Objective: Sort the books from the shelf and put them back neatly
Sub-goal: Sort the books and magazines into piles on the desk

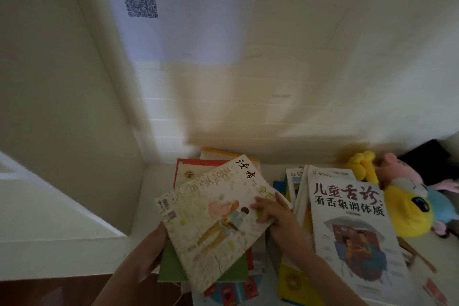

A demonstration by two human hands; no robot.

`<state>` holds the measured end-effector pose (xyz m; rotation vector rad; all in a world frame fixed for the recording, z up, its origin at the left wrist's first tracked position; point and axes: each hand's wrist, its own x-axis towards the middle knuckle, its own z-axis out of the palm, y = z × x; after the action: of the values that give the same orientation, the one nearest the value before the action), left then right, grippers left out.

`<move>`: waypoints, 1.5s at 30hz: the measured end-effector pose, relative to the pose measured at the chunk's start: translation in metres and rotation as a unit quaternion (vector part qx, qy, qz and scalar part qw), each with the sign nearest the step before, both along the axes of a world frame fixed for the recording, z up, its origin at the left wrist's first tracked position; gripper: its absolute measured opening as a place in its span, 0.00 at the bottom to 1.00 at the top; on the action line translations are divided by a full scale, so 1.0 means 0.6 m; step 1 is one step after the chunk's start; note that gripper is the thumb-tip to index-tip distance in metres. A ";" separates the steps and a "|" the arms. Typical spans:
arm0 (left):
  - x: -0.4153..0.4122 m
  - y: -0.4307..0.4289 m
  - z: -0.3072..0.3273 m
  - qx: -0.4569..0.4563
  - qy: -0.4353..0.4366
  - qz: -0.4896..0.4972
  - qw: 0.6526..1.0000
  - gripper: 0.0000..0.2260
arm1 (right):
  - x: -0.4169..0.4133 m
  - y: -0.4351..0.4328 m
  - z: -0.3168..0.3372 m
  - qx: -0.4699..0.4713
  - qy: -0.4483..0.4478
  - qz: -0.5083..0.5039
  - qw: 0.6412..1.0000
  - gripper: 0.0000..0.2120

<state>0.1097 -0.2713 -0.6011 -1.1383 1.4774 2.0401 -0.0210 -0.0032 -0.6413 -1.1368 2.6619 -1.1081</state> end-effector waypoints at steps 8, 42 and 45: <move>-0.014 -0.041 -0.018 -0.347 -0.027 -0.116 0.930 0.09 | -0.052 0.000 0.041 -0.124 -0.150 0.005 0.981 0.13; 0.021 -0.031 0.039 -0.115 0.148 0.044 0.981 0.20 | -0.025 -0.097 0.061 -0.090 -0.489 -0.353 0.793 0.23; 0.030 -0.024 0.029 -0.082 0.139 0.060 0.985 0.20 | -0.029 -0.091 0.031 -0.071 -0.510 -0.383 0.767 0.24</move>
<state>0.1280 -0.2855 -0.5839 -1.0599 1.7773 2.2697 -0.0386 -0.0580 -0.6225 0.6084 2.0338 -1.4140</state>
